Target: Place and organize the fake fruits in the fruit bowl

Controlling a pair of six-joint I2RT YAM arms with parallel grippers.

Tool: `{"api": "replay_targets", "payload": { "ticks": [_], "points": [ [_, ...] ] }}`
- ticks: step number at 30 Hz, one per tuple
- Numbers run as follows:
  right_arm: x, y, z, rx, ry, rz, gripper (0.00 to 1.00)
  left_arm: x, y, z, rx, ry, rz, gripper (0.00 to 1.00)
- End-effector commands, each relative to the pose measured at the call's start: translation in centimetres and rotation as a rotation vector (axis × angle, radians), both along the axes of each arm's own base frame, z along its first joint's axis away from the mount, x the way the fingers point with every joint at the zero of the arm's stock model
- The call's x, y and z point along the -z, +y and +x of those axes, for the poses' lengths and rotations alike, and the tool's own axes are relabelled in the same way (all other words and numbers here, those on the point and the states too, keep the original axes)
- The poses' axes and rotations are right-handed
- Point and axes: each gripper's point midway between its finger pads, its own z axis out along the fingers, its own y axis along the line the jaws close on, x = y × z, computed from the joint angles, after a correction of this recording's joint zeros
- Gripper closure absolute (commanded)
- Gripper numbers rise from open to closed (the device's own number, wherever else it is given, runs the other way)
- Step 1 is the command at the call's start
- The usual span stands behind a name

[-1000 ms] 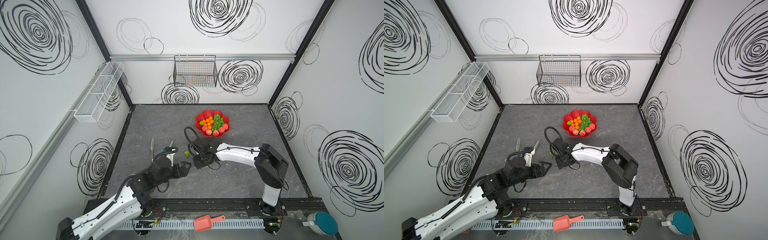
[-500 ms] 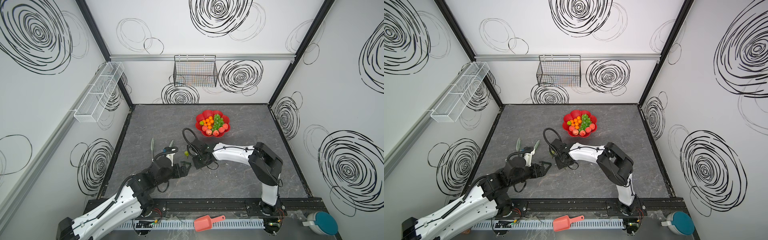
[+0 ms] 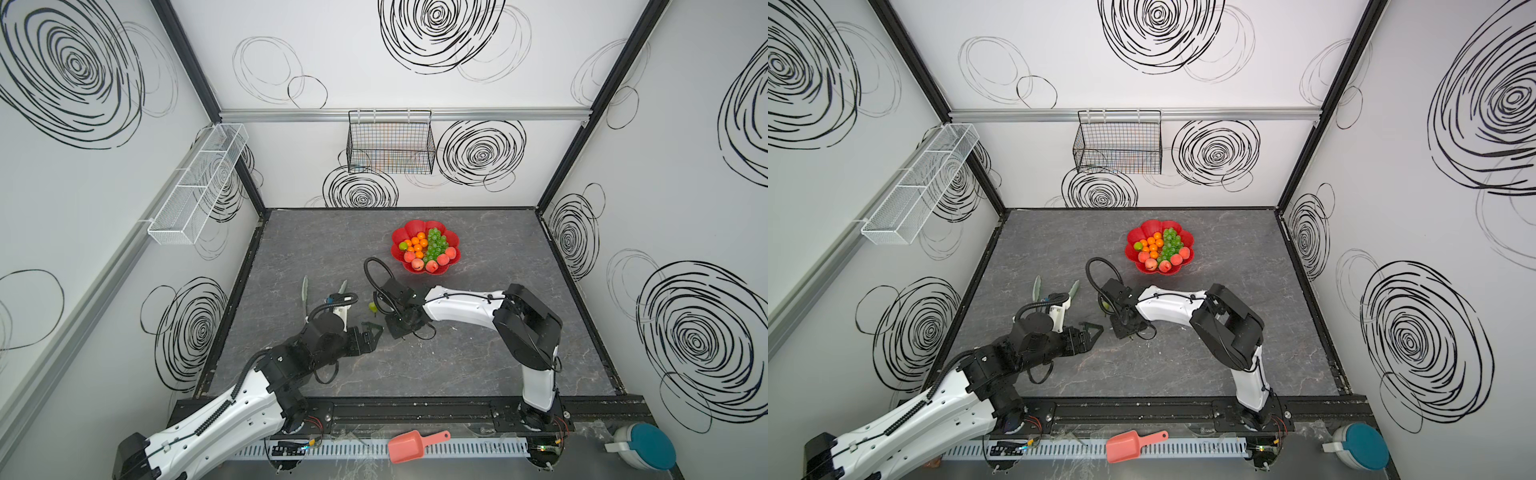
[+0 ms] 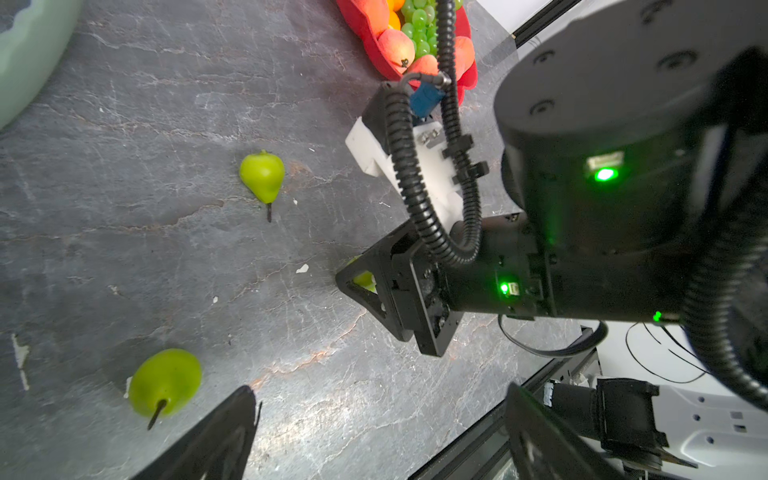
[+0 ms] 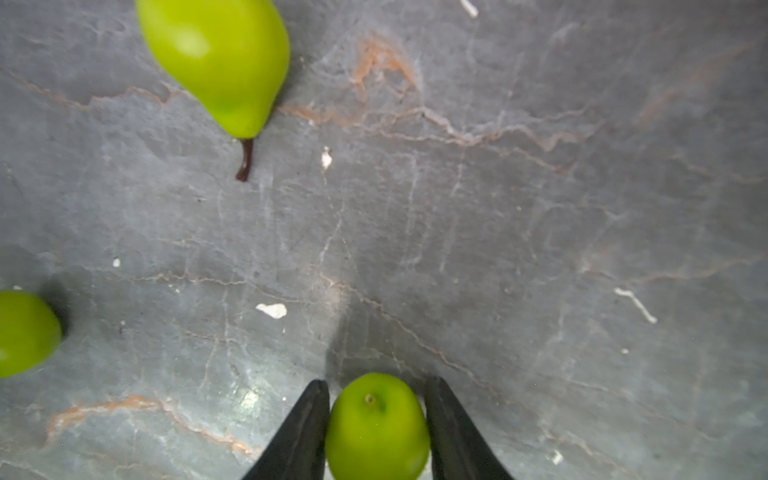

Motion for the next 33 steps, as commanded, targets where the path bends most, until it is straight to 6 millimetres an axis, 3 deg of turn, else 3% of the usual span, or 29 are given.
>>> {"api": "replay_targets", "payload": {
  "ticks": [1, 12, 21, 27, 33],
  "points": [
    [0.6, -0.5, -0.1, -0.002, -0.003, -0.044, 0.59, -1.6, -0.1, 0.7, -0.012, -0.045, -0.021, 0.04],
    [-0.3, -0.5, 0.0, 0.006, -0.017, -0.028, 0.62, -1.8, -0.1, 0.9, -0.010, -0.048, -0.023, 0.04],
    [-5.1, 0.3, 1.3, 0.025, -0.045, 0.110, 0.63, -3.6, 0.6, 3.0, -0.027, -0.077, -0.048, 0.04],
    [-8.4, -1.1, 4.1, 0.076, -0.097, 0.172, 0.64, -5.3, 1.0, 5.6, -0.037, -0.109, -0.078, 0.04],
    [-11.2, -3.5, 8.4, 0.146, -0.156, 0.205, 0.64, -7.1, 0.5, 8.1, -0.030, -0.140, -0.126, 0.04]
  ]
}}
